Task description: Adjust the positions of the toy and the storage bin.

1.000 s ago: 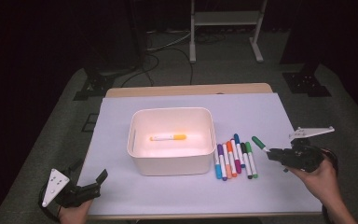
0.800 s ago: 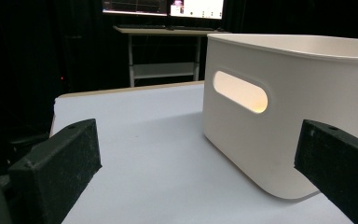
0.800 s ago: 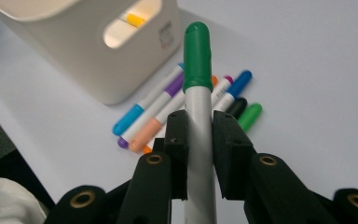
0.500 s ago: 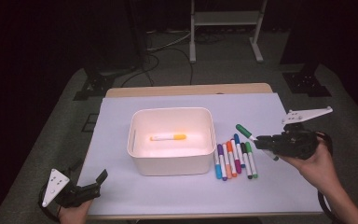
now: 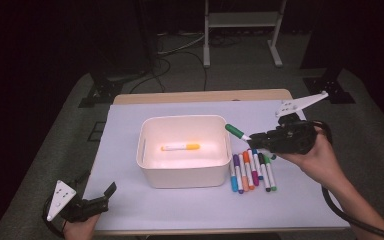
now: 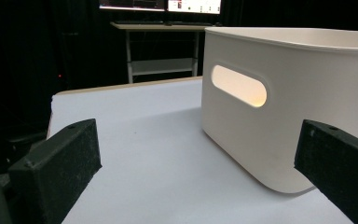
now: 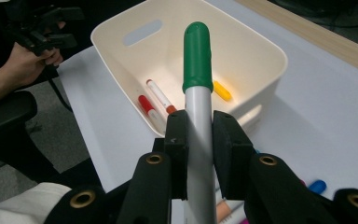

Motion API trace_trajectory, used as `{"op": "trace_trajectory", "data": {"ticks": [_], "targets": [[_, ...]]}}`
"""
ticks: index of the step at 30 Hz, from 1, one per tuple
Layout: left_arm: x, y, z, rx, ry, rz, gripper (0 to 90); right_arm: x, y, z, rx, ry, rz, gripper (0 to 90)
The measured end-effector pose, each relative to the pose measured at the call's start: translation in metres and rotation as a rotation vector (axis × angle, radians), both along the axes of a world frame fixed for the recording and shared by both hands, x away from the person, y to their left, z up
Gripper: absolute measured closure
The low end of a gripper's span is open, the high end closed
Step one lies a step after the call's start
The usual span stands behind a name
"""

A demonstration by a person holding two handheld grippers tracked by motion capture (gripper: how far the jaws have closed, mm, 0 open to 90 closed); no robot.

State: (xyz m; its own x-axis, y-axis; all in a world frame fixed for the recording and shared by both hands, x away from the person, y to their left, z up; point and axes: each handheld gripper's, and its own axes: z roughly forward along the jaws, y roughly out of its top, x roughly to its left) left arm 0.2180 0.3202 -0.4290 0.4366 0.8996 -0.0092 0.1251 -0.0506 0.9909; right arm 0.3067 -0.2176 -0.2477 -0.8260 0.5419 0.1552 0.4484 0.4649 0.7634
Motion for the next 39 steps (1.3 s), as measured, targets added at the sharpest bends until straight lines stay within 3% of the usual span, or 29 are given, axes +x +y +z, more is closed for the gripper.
{"op": "trace_trajectory", "data": {"ticks": [21, 39], "targets": [[0.002, -0.001, -0.001, 0.011, 0.004, -0.006, 0.0, 0.032, 0.080, 0.001, -0.027, 0.039, 0.193, 75.8], [0.002, 0.001, -0.001, 0.007, 0.002, -0.005, 0.0, 0.058, 0.141, -0.020, -0.080, 0.092, 0.338, 75.7]]}}
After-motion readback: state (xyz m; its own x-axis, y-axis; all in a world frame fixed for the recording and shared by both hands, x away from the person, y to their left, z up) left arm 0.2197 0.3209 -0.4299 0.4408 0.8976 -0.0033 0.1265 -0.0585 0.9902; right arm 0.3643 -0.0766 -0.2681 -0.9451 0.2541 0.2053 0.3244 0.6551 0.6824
